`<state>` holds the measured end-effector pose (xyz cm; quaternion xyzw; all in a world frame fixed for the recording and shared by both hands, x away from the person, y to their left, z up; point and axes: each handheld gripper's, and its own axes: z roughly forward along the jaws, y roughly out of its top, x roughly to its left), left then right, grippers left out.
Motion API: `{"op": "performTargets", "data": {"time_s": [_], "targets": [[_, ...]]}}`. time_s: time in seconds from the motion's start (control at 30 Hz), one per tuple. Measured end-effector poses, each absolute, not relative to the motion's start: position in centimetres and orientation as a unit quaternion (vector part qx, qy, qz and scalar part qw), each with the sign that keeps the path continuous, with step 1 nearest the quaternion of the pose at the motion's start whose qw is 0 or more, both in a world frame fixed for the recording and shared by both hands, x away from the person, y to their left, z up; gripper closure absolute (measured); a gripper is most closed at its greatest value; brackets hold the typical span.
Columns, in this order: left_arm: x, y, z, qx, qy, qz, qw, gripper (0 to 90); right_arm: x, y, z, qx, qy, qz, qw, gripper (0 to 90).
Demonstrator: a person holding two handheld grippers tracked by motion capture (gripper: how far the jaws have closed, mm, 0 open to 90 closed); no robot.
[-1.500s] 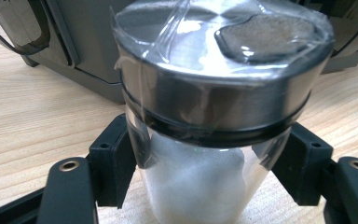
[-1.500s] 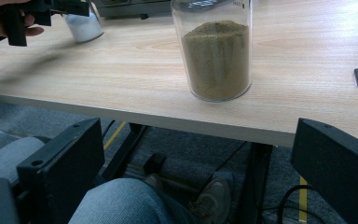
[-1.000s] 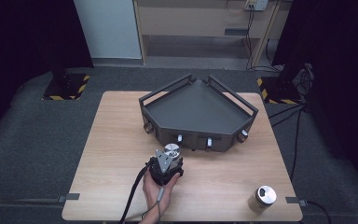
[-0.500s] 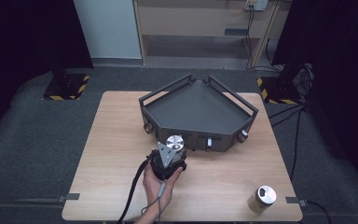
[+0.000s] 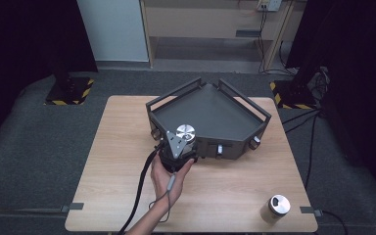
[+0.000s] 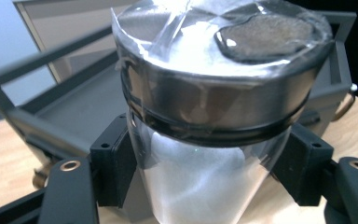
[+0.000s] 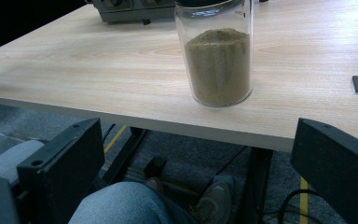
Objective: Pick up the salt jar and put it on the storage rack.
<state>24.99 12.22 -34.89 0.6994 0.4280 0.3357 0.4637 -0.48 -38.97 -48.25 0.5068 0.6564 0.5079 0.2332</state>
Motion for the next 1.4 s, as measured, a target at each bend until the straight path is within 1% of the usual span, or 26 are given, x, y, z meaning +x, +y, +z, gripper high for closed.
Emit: {"op": "performTargets", "data": {"time_s": [0.2,0.43,0.7,1.07,1.17,1.4], "targets": [[26.4,11.6,-33.8,0.693,0.422,0.347,0.471,29.9,-0.5,-39.1,-48.2,0.51,0.655,0.507,0.233,3.2],[28.3,11.0,-32.7,0.695,0.416,0.347,0.472,29.9,-0.5,-39.2,-48.3,0.514,0.653,0.505,0.233,3.3],[31.2,10.3,-31.9,0.695,0.416,0.353,0.469,29.9,-0.4,-39.3,-48.4,0.519,0.652,0.503,0.23,3.3],[35.1,9.3,-32.0,0.693,0.414,0.359,0.469,29.9,-0.3,-39.4,-48.6,0.528,0.647,0.499,0.231,3.2],[36.3,9.2,-32.1,0.69,0.425,0.351,0.47,29.9,-0.3,-39.5,-48.6,0.531,0.646,0.498,0.231,3.3],[38.7,9.0,-32.9,0.695,0.434,0.354,0.451,30.0,-0.4,-39.5,-48.6,0.536,0.643,0.495,0.234,3.3]]}}
